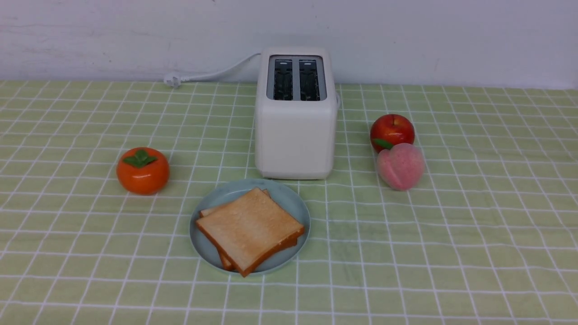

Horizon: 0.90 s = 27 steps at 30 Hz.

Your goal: Take toasted bread from bread machine on green coffee tablecloth place on plate.

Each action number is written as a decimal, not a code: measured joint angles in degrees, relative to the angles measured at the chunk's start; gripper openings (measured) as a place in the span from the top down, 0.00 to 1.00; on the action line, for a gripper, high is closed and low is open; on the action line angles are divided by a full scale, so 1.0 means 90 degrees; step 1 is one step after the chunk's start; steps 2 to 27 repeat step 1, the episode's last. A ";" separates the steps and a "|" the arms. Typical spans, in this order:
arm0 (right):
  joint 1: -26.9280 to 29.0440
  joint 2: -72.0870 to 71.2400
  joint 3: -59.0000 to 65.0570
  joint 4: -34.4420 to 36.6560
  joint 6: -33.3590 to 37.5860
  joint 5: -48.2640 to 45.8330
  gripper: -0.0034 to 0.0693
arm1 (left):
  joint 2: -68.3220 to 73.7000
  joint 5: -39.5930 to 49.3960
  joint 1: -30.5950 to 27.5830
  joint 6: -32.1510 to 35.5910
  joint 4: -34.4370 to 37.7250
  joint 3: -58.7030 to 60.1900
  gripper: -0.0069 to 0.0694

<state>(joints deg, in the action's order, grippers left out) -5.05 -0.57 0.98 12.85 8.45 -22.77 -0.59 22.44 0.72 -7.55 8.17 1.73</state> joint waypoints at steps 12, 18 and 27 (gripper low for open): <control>0.0000 0.0000 0.0000 0.0000 0.0000 0.0000 0.76 | 0.0000 0.0000 0.0000 0.0000 0.0000 0.0000 0.89; 0.0000 0.0000 0.0000 0.0000 0.0000 0.0000 0.76 | 0.0000 0.0000 0.0000 0.0000 0.0000 0.0000 0.89; 0.0000 0.0000 0.0000 0.0000 0.0000 0.0000 0.76 | 0.0000 0.0000 0.0000 0.0000 0.0000 0.0000 0.89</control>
